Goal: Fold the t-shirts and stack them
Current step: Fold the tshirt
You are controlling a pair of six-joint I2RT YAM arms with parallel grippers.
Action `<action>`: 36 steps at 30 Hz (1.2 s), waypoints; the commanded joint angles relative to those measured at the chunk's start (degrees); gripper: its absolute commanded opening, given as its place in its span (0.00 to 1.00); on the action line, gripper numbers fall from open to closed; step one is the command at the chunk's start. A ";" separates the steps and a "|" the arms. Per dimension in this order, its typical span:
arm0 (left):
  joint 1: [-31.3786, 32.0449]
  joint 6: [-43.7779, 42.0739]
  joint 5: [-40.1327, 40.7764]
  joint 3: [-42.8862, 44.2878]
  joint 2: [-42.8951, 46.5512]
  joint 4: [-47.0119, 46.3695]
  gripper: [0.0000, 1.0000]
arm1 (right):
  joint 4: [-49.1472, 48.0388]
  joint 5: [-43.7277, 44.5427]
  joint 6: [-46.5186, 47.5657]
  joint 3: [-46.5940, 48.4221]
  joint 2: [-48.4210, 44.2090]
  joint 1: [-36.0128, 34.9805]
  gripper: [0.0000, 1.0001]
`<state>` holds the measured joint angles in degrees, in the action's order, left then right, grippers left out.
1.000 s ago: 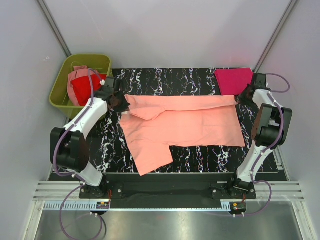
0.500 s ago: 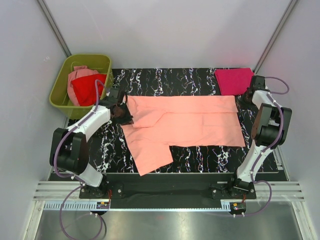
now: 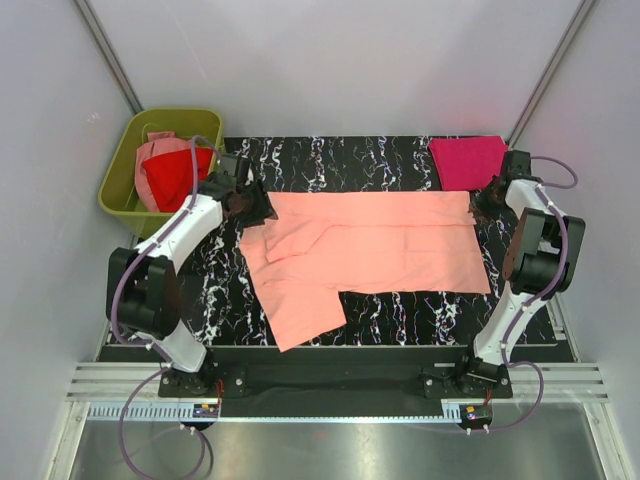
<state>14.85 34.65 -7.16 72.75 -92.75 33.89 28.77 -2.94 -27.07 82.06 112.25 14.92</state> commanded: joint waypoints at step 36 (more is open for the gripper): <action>-4.74 -2.22 -12.64 -7.80 -0.68 -7.18 0.55 | -11.26 -4.89 -11.69 -6.21 -15.40 -33.09 0.46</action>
<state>11.66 32.03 -17.76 65.06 -96.79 29.93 24.43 -6.66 -34.79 77.28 97.73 -12.43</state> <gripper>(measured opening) 0.547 0.448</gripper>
